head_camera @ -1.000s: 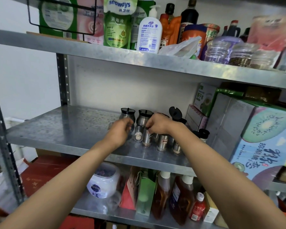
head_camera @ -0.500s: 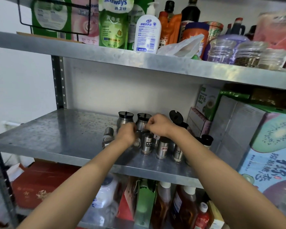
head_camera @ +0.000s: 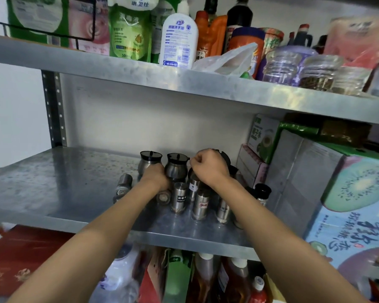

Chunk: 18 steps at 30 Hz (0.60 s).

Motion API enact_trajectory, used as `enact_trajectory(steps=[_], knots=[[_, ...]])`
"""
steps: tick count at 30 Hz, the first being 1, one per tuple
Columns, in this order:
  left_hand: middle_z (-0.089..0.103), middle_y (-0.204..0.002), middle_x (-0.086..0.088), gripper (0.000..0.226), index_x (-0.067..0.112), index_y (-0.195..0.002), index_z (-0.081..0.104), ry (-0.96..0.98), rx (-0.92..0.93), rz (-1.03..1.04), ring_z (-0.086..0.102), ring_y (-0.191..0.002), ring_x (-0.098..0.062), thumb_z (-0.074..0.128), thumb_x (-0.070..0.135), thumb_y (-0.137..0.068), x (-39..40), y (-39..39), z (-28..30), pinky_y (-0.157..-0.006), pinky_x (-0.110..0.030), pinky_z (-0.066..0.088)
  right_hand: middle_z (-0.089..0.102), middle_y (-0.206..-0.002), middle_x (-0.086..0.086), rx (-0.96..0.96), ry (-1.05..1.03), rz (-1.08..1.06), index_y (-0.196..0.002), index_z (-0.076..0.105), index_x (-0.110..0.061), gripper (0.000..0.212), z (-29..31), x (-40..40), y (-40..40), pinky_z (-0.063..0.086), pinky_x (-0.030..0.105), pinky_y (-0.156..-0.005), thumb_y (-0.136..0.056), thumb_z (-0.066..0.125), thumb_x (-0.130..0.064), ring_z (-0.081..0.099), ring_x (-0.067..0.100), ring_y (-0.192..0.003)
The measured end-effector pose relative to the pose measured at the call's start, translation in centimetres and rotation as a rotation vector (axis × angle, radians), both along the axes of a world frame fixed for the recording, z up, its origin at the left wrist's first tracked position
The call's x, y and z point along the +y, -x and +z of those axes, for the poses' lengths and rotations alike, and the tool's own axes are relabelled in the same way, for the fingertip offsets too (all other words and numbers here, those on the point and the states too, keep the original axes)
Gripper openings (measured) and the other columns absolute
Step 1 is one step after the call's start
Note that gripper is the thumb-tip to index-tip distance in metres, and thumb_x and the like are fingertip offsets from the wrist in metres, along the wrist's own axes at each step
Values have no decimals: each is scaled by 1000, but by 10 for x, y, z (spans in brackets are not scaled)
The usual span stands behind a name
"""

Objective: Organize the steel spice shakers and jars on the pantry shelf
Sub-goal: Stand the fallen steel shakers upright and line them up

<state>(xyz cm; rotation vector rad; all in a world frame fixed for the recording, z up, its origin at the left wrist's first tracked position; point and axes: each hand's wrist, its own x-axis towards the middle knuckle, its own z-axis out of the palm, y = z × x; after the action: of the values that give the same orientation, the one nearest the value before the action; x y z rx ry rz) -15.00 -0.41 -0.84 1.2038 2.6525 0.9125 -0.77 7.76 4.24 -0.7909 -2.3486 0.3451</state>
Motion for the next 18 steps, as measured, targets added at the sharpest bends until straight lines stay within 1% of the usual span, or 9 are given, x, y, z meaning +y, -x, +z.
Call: enact_trajectory(steps=[2,4,6,8,10,12,14,16,18], knots=[[63,-86,-12,27,12,-76,54,30,-40,2,64,-89,-30,73,31,-69,-2,0,2,-69,-28,45,58,-58,5,-37,-24,-12,-62,60,-3,36,1,1,-1,47,29,-57,-90,55,-26,57,25,-59],[63,-85,-8,36,9,-83,59,74,-70,-30,63,-86,-27,77,33,-63,-3,2,6,-69,-27,47,54,-57,4,-64,-43,-18,-58,55,-7,36,3,0,-1,46,28,-56,-90,55,-25,54,23,-57],[65,-86,-9,36,14,-81,59,94,-95,-67,63,-82,-25,78,33,-58,-6,3,9,-64,-26,46,52,-55,4,-58,-29,-14,-57,53,-9,36,3,0,1,46,28,-55,-90,55,-25,52,22,-56],[67,-85,-13,32,16,-70,54,44,-110,-70,63,-77,-25,75,34,-55,-10,6,13,-56,-24,42,54,-57,7,-40,4,-1,-59,54,-6,36,4,-1,3,47,30,-56,-89,55,-25,53,24,-58],[69,-84,-10,29,14,-72,59,-30,-134,-50,63,-75,-23,73,34,-57,-17,7,16,-55,-23,42,63,-65,10,-29,50,19,-66,60,-1,35,3,-2,5,50,31,-59,-90,55,-25,59,26,-64],[69,-85,-6,29,11,-84,66,-126,-187,-28,65,-80,-21,74,26,-61,-25,7,16,-64,-26,50,65,-67,9,-26,85,33,-68,63,-2,34,1,-3,6,49,29,-59,-91,56,-25,61,24,-64],[68,-87,-8,32,8,-92,65,-210,-272,-52,65,-81,-23,74,14,-62,-32,6,13,-72,-31,54,60,-61,4,-19,106,34,-64,61,-7,34,-1,-3,7,48,27,-58,-91,57,-26,57,21,-61],[65,-86,-8,31,9,-92,61,-250,-324,-93,61,-76,-21,73,4,-64,-40,5,9,-68,-29,51,55,-57,0,-19,107,27,-57,54,-13,37,-1,-7,8,49,28,-59,-91,57,-27,55,19,-59],[63,-86,-6,33,10,-95,60,-251,-319,-140,58,-77,-19,71,-1,-66,-48,5,7,-66,-27,48,54,-56,0,-26,113,34,-53,51,-15,39,-1,-10,11,54,33,-62,-90,57,-28,56,21,-58]])
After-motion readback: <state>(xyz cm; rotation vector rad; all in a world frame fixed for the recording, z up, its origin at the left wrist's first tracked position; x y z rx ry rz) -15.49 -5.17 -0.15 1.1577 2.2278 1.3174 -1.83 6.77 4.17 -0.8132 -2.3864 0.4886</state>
